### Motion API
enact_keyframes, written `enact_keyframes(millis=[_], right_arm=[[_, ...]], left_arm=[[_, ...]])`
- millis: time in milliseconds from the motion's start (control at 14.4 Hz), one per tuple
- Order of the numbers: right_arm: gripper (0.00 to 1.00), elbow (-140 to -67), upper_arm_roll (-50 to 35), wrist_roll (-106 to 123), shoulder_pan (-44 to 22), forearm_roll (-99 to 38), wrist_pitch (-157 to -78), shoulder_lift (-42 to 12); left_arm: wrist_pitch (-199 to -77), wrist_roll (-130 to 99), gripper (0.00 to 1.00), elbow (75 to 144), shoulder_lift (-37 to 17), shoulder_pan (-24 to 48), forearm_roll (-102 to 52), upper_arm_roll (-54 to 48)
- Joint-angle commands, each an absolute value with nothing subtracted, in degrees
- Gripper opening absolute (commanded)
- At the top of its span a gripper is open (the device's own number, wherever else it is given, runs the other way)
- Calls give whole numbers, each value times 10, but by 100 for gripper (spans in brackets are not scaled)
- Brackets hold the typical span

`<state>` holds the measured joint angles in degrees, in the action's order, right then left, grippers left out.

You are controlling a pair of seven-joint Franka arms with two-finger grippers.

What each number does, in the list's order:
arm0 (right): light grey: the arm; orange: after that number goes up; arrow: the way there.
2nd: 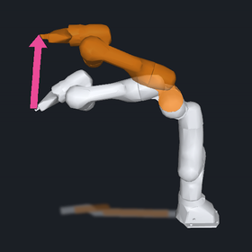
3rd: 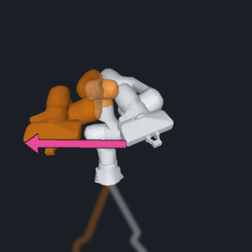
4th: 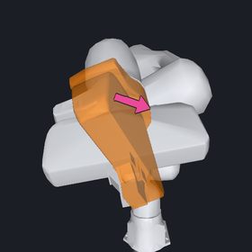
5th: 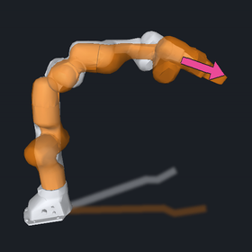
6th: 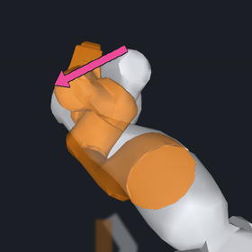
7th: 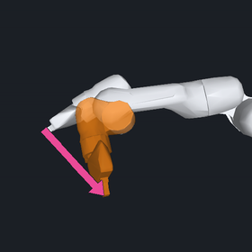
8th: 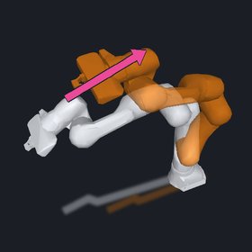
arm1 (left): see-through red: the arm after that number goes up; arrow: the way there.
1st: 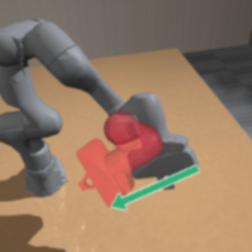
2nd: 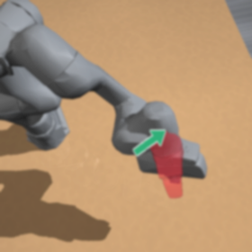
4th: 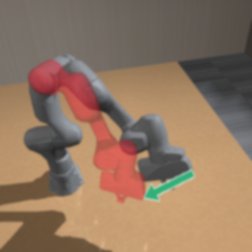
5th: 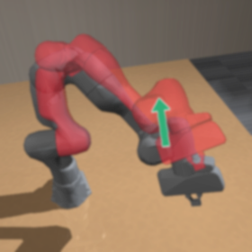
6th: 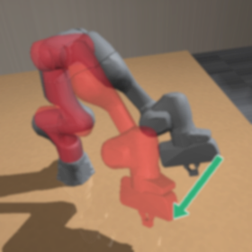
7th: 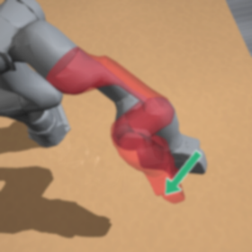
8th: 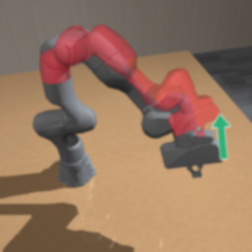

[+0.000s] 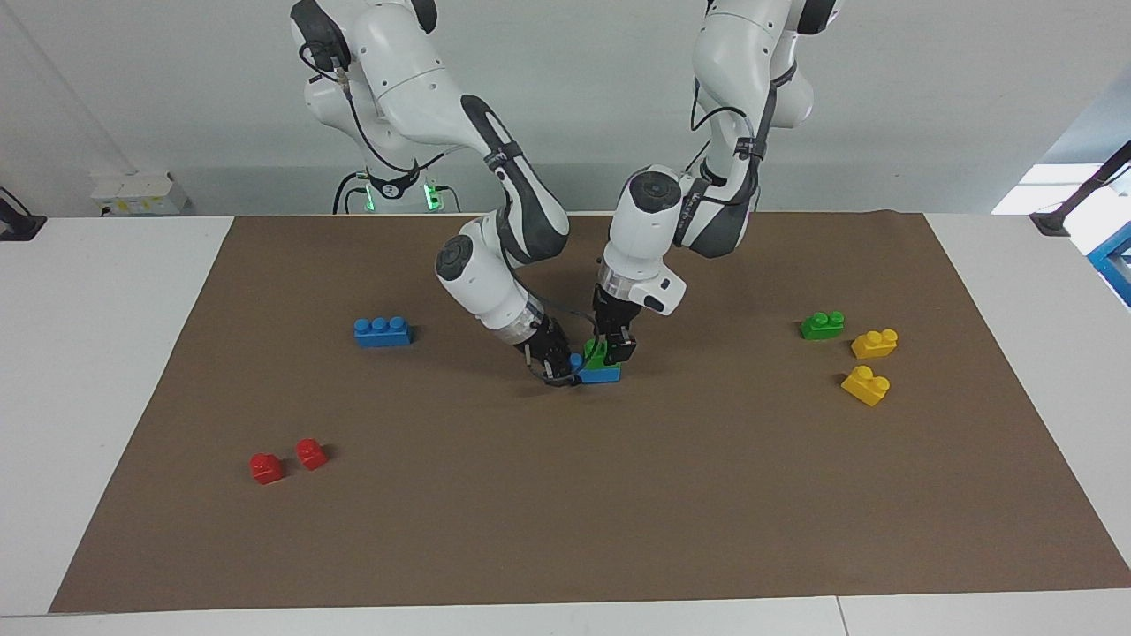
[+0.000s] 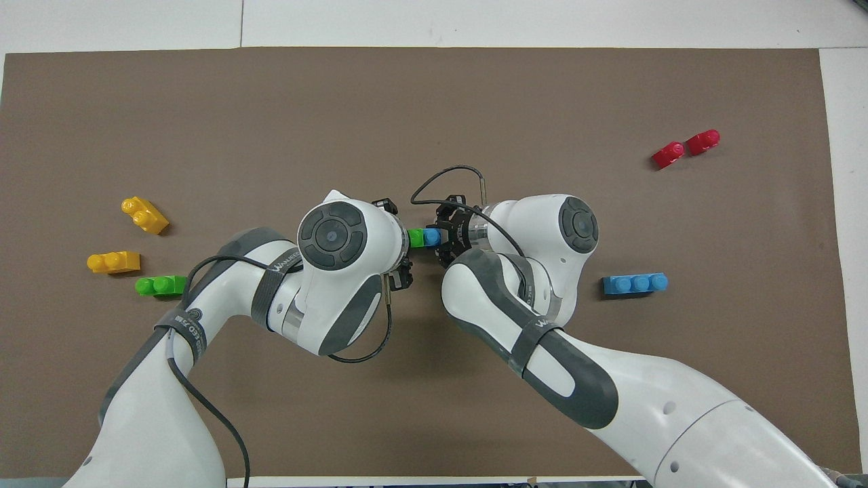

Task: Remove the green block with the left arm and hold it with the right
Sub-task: 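Close the left gripper on green while the right gripper grips blue, then pull the green brick away with the left gripper while the right gripper holds blue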

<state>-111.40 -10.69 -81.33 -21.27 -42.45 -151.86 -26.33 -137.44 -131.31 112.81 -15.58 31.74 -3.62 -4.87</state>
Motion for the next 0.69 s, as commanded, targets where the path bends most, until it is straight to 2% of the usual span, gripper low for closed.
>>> enact_keyframes(millis=[0,69,416,625], right_arm=[[0,-1112,-108,-794,-207,-441,-1525,-273],[0,-1112,-108,-794,-207,-441,-1525,-273],[0,-1111,-108,-794,-207,-441,-1525,-273],[0,-1111,-108,-794,-207,-441,-1526,-273]], left_arm=[[-1377,-1326,9,1119,-163,325,-15,-44],[-1378,-1326,0,1119,-163,325,-12,-44],[-1370,-1325,0,1097,-169,318,-11,-43],[-1350,-1324,0,1089,-153,307,-11,-39]])
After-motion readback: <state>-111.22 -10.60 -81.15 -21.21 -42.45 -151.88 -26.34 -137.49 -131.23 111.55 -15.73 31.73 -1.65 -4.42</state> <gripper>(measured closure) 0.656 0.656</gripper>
